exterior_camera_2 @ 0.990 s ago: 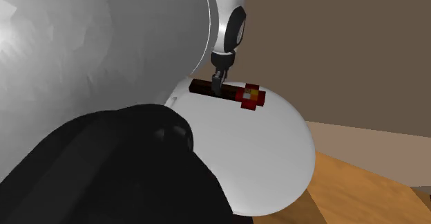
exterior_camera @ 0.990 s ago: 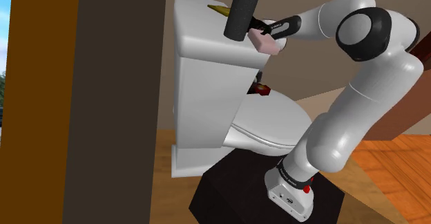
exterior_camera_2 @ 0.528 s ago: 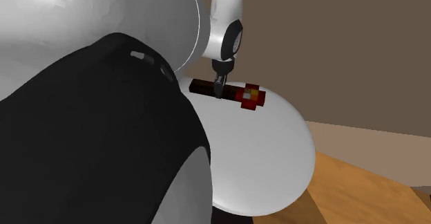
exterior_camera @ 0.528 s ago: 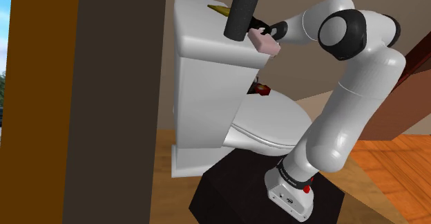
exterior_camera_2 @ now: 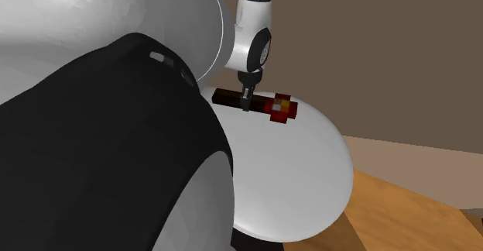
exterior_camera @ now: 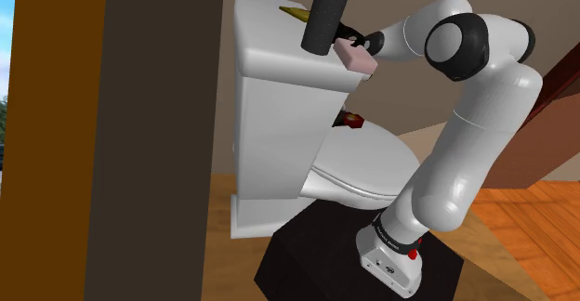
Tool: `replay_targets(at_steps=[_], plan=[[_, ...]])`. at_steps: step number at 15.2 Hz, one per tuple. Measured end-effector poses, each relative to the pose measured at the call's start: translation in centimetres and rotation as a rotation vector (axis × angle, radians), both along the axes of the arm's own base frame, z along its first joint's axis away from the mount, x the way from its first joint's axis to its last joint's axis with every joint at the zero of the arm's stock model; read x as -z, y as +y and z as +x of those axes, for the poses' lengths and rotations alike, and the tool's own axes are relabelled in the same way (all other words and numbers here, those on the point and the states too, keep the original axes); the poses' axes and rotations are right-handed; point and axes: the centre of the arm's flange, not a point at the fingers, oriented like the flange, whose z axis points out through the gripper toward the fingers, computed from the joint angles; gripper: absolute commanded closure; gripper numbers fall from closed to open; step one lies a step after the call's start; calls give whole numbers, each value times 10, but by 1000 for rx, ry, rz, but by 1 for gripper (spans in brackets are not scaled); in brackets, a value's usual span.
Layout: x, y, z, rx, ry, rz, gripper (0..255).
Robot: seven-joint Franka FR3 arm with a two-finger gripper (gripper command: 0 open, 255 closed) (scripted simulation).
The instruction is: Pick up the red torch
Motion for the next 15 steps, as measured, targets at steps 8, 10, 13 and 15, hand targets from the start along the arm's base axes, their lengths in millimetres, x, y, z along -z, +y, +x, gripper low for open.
replay_targets(at_steps=[8,10,13,15], plan=[[-10,0,0,-1,4,1,255],[-20,1,1,-1,5,1,255],[-36,0,1,-1,4,1,255],[-46,-1,1,-1,4,2,255]])
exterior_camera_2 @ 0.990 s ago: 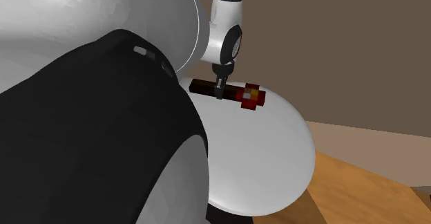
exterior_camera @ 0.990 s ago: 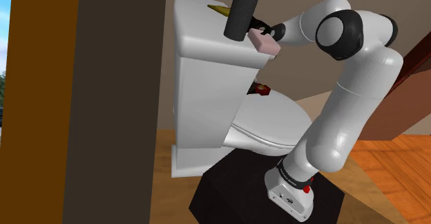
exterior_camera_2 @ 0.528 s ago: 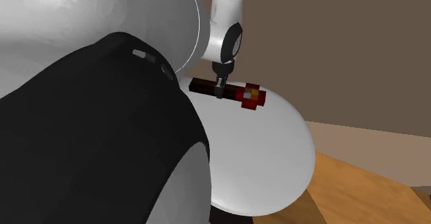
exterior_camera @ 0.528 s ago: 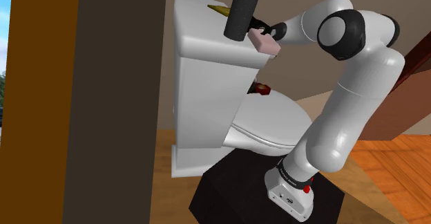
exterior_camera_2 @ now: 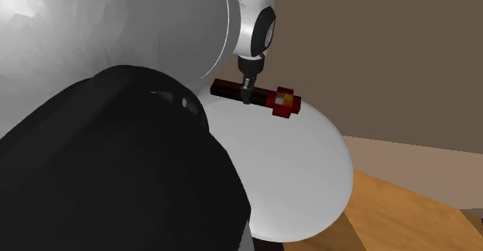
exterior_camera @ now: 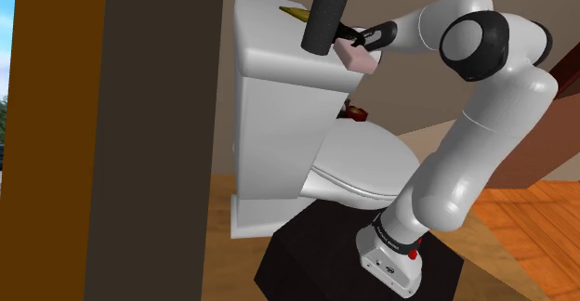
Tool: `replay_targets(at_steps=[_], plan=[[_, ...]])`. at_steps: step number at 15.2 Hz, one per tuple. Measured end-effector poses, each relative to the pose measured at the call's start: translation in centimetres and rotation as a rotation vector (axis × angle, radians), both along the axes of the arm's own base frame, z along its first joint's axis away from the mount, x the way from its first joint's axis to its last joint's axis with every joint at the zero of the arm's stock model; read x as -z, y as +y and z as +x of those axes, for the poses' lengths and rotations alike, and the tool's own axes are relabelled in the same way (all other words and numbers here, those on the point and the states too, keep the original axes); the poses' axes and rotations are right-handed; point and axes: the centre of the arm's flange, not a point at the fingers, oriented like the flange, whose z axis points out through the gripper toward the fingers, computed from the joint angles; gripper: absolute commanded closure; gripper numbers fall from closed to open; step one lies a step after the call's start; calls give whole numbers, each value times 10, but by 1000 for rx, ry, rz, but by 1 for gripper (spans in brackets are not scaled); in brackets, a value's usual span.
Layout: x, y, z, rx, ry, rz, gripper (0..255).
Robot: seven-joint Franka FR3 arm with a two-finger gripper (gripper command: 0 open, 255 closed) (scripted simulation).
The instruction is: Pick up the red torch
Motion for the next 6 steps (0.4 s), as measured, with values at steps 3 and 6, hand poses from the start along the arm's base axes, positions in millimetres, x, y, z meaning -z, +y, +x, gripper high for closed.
replay_targets(at_steps=[3,6], plan=[[-16,2,1,0,0,0,255],[-30,2,0,0,0,0,255]])
